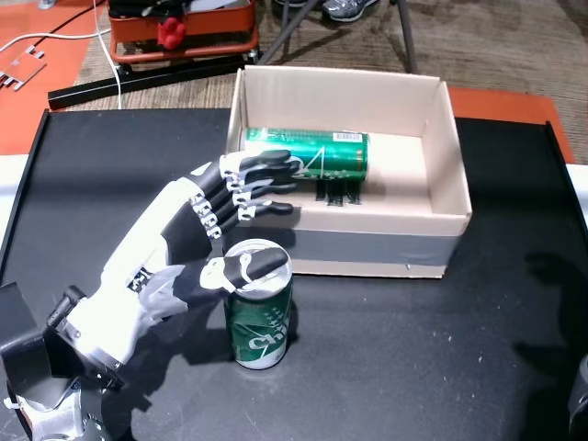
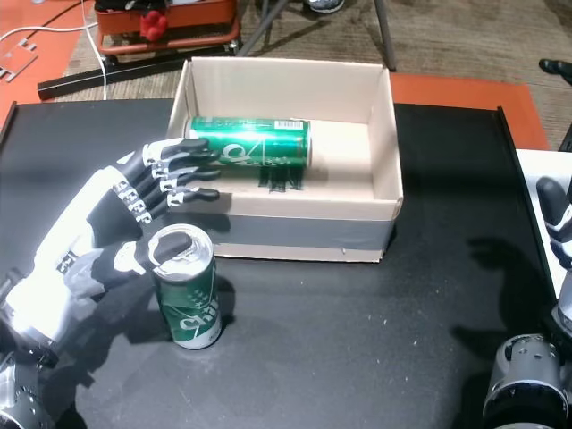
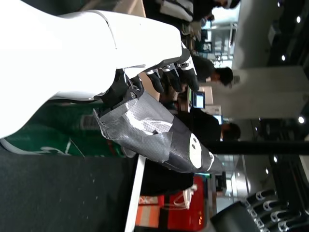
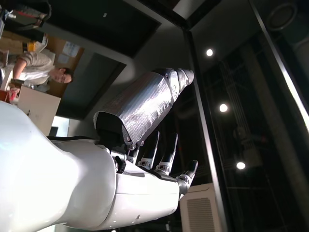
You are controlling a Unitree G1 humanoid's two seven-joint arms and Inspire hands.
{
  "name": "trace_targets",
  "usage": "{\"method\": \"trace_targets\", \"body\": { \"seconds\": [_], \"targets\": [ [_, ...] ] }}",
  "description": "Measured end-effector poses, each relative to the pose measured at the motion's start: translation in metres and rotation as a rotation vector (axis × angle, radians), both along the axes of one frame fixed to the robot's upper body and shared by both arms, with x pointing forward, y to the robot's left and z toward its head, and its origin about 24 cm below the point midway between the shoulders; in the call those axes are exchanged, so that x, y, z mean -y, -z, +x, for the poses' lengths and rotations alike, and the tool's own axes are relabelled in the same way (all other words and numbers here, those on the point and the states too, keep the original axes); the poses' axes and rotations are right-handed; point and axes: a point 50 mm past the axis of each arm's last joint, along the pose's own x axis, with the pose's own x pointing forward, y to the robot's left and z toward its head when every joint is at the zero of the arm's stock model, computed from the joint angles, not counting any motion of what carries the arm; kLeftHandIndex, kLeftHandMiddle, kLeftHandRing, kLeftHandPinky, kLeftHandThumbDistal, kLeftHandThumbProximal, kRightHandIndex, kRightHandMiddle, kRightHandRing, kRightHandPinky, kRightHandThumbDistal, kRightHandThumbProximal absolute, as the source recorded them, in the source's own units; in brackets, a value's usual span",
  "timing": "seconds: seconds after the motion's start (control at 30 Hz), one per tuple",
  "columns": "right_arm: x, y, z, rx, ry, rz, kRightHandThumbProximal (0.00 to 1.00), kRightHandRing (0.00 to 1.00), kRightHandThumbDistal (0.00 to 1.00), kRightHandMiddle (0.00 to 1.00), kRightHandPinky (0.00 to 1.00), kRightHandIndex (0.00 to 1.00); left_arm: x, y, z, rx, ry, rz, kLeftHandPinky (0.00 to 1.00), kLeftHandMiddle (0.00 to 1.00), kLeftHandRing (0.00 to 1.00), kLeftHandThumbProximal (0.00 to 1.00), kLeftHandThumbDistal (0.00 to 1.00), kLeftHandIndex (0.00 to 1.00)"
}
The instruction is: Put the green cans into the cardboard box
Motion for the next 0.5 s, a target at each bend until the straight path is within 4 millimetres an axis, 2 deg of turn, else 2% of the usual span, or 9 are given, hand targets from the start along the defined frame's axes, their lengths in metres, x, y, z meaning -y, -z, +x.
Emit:
{"method": "trace_targets", "body": {
  "seconds": [0.5],
  "targets": [
    [-0.0001,0.0002,0.0,-0.005,0.0,-0.007,0.57,0.66,1.0,0.61,0.9,0.62,0.0006,0.0025,0.0006,-0.027,0.004,0.027,0.79,0.79,0.81,0.36,1.0,0.75]
  ]
}}
